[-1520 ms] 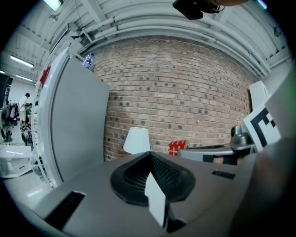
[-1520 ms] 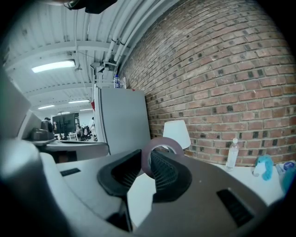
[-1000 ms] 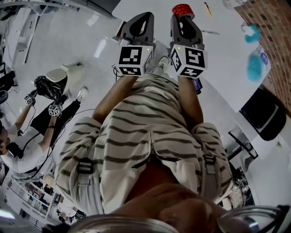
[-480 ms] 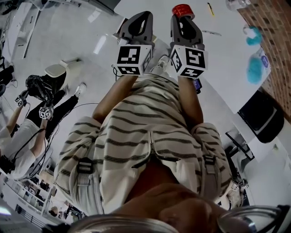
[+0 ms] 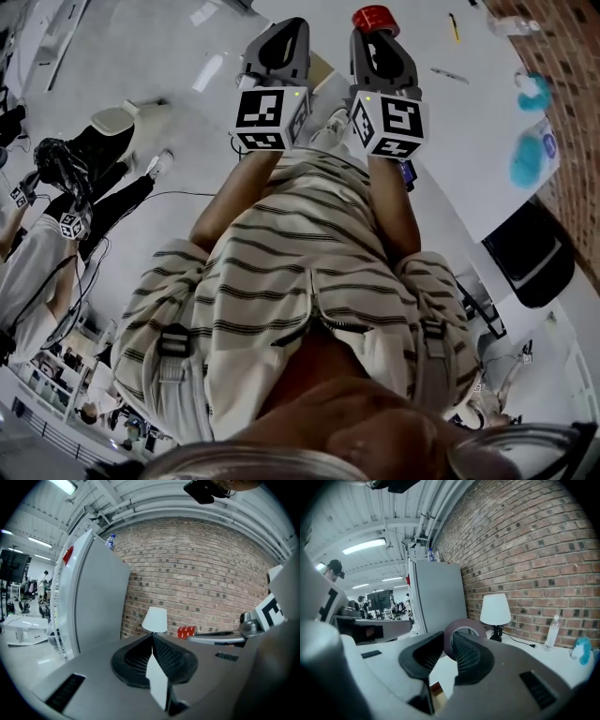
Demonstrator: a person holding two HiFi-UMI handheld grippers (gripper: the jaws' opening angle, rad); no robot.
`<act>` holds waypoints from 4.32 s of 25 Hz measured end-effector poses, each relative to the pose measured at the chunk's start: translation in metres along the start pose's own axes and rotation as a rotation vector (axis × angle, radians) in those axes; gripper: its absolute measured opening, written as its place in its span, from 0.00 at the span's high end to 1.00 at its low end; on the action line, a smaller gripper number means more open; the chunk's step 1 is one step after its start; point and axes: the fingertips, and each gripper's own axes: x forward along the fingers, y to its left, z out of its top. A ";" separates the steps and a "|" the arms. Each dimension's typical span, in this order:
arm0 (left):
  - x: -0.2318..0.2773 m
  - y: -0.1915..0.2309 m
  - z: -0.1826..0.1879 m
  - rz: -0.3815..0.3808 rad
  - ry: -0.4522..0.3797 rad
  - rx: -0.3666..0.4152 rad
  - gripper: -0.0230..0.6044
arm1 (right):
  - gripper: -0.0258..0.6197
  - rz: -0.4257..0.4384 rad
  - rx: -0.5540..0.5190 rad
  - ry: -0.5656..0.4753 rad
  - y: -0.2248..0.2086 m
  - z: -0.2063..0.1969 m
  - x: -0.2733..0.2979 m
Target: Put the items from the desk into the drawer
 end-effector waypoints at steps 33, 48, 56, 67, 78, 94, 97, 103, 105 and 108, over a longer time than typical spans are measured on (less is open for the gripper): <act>-0.027 0.117 -0.049 0.204 0.102 -0.127 0.95 | 0.85 0.287 -0.087 0.327 0.114 -0.096 0.082; -0.018 0.127 -0.101 0.228 0.190 -0.169 0.95 | 0.85 0.318 -0.103 0.451 0.118 -0.159 0.099; -0.009 0.136 -0.128 0.250 0.230 -0.191 0.95 | 0.85 0.313 -0.087 0.540 0.115 -0.202 0.112; -0.005 0.148 -0.163 0.272 0.286 -0.211 0.95 | 0.85 0.308 -0.065 0.668 0.112 -0.267 0.133; -0.005 0.147 -0.195 0.274 0.334 -0.214 0.95 | 0.85 0.267 -0.056 0.776 0.104 -0.321 0.149; -0.004 0.145 -0.242 0.291 0.378 -0.228 0.95 | 0.85 0.225 -0.210 0.917 0.072 -0.415 0.163; -0.006 0.150 -0.249 0.303 0.382 -0.230 0.95 | 0.85 0.224 -0.240 0.941 0.072 -0.430 0.166; -0.002 0.158 -0.261 0.314 0.392 -0.215 0.95 | 0.85 0.220 -0.272 0.976 0.067 -0.453 0.175; -0.001 0.160 -0.267 0.319 0.401 -0.213 0.95 | 0.85 0.224 -0.264 0.984 0.067 -0.459 0.175; 0.000 0.158 -0.274 0.321 0.413 -0.222 0.95 | 0.85 0.228 -0.267 0.997 0.064 -0.469 0.174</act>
